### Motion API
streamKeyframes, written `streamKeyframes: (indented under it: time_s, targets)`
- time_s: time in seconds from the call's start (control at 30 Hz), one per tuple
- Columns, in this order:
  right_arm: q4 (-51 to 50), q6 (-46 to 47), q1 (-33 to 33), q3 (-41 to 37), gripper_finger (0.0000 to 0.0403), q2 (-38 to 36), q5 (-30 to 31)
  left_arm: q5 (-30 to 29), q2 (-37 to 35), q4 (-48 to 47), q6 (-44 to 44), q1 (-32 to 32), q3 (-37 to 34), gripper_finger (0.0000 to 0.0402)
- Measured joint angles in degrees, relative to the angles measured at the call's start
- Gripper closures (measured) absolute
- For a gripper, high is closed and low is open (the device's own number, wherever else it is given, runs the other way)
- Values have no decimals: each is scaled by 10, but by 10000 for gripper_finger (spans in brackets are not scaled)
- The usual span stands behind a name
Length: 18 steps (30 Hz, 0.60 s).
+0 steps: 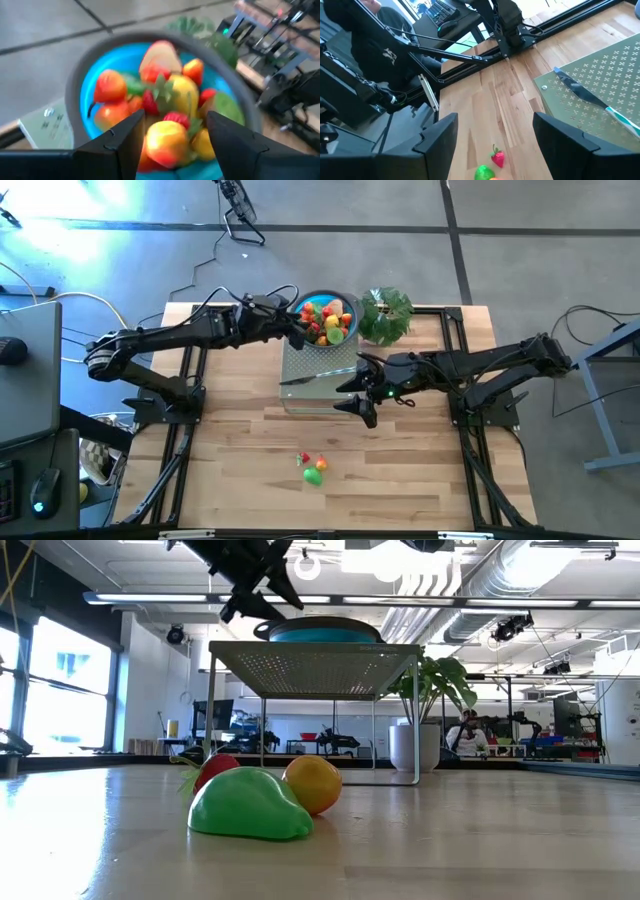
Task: Pick & Place Fruit
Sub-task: Put the red strawberry in the blue bowl on the shelf
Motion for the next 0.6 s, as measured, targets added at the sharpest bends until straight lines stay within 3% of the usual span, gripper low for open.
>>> streamKeyframes:
  time_s: [0.17, 0.3, 0.6]
  targets:
    - [0, 0, 0, 0, 152, 0, 0, 1, -5, -2, -9, 0, 0, 182]
    - [0, 0, 0, 0, 152, 0, 0, 9, -36, -9, -10, -17, 0, 197]
    - [0, 0, 0, 0, 152, 0, 0, 11, -109, -92, -13, -141, 0, 260]
